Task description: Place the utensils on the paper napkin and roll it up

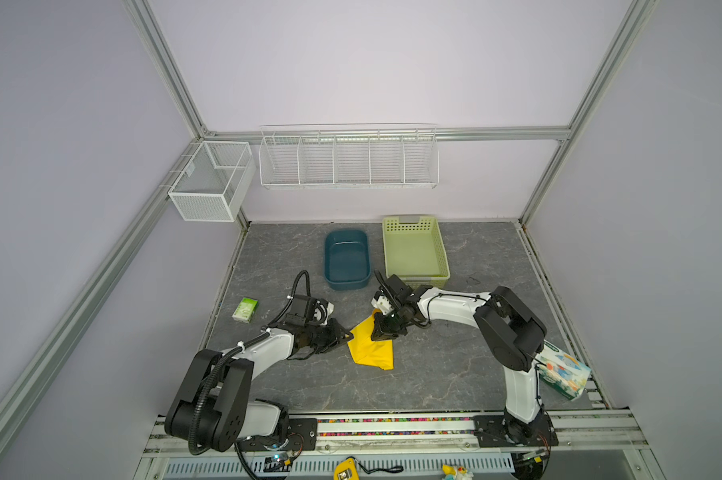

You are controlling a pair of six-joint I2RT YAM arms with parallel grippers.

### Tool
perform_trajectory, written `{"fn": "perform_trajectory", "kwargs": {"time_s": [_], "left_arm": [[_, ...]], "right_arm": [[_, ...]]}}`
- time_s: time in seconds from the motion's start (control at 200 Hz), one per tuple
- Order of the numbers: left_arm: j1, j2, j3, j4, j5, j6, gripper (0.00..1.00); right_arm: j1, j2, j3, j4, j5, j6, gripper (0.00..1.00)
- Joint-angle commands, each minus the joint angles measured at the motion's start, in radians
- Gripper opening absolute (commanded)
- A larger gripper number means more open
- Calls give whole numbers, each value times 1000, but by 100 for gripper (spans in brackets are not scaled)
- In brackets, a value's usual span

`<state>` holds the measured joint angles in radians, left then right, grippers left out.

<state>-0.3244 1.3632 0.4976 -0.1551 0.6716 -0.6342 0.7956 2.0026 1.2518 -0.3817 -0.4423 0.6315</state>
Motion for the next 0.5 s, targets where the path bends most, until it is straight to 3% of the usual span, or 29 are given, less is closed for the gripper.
{"fn": "perform_trajectory", "kwargs": {"time_s": [0.0, 0.155, 0.325, 0.495], "left_arm": [[5, 2, 41, -49, -42, 46, 24], [5, 21, 70, -81, -83, 83, 29], [5, 64, 94, -94, -114, 109, 27], [4, 95, 86, -61, -53, 105, 26]], "right_arm": [[-5, 25, -25, -68, 86, 6, 16], [-6, 25, -25, -68, 85, 5, 16], [-4, 27, -25, -67, 85, 4, 16], [-5, 28, -28, -69, 84, 2, 16]]}}
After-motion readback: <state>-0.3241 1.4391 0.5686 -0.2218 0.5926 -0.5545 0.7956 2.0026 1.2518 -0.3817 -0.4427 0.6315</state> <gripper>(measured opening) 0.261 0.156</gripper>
